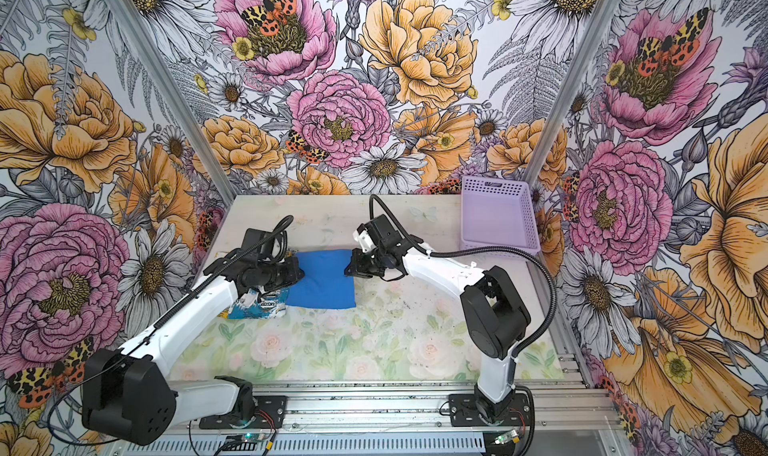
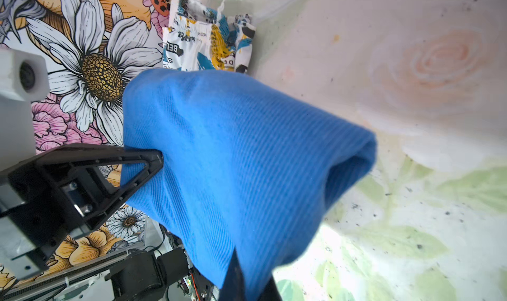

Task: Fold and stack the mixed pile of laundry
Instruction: 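Lift the blue shirt with both grippers and carry it over the printed garment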

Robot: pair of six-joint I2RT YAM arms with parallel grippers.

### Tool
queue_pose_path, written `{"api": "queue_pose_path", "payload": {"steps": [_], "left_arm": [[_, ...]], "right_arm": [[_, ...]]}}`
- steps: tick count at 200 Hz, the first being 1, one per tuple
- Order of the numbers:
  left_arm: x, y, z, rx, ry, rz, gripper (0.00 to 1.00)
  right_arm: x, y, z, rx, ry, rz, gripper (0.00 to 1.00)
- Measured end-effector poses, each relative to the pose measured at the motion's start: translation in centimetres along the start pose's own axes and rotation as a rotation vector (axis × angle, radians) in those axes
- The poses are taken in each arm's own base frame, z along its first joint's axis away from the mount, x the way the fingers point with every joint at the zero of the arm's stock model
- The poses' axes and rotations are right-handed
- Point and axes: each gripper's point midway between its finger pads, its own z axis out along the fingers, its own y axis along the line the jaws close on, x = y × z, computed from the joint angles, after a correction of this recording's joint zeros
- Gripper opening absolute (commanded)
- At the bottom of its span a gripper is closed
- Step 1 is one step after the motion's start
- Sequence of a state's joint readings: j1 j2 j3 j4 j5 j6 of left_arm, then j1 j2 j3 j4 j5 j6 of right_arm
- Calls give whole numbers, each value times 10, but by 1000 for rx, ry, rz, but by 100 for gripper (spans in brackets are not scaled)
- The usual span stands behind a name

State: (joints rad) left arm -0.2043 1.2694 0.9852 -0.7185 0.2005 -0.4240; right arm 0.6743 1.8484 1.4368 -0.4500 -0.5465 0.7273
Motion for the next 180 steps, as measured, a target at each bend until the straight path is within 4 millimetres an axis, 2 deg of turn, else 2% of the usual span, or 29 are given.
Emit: {"api": "queue_pose_path", "payload": {"steps": [52,116,144,180], "left_arm": [[-28,31,-20,-56,-50,-23,0],[-62,65,-49,-119,-137,-60,0],[-66,84,-52,-157,-138,-72,0],[-66,115,-56,-219,-128,-113,0]], "right_arm": [[-11,18,24,-29,-2,-1,0],[-31,50,53,-81,-42,-27,0],[-36,61,66,-100,-56,-36,0],[-32,73,95,-118,-55,-49,0]]}}
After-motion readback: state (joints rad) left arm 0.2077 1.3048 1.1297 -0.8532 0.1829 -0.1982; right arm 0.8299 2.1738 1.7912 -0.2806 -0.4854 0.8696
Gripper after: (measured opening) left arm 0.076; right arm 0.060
